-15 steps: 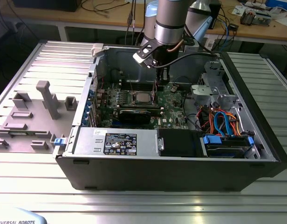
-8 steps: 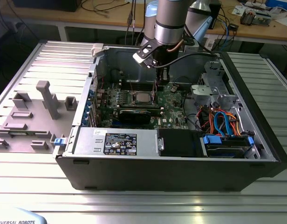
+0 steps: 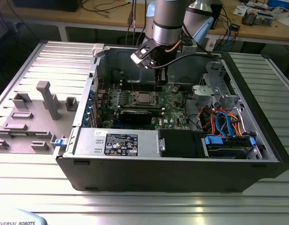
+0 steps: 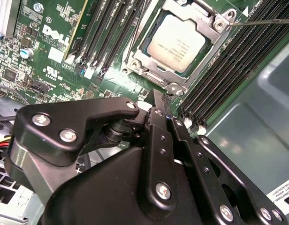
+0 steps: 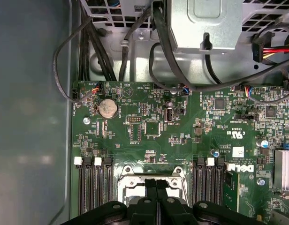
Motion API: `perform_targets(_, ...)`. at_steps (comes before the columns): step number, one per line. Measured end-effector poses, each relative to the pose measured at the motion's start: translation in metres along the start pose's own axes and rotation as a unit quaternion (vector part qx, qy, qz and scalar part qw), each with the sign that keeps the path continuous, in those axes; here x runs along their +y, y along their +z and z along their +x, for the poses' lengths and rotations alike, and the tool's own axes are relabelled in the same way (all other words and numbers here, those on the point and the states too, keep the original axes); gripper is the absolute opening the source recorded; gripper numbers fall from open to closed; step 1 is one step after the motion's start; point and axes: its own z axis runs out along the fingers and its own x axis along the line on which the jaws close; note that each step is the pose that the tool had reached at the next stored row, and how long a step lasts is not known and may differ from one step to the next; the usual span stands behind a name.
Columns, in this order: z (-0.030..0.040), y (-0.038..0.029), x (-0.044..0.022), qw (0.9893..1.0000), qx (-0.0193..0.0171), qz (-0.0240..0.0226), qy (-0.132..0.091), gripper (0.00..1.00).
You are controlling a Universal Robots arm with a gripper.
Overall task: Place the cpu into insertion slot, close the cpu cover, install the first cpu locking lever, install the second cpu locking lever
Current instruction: 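Close the cpu cover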
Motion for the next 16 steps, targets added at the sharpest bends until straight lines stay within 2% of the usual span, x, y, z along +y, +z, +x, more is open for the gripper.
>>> perform_targets(8,-0.0004,0.0047,-0.0104,1.0,0.0013,0.0001,0.0,0.11)
perform_targets(16,-0.0004,0.006,-0.0112,1.0,0.0013,0.0004,0.0,0.11)
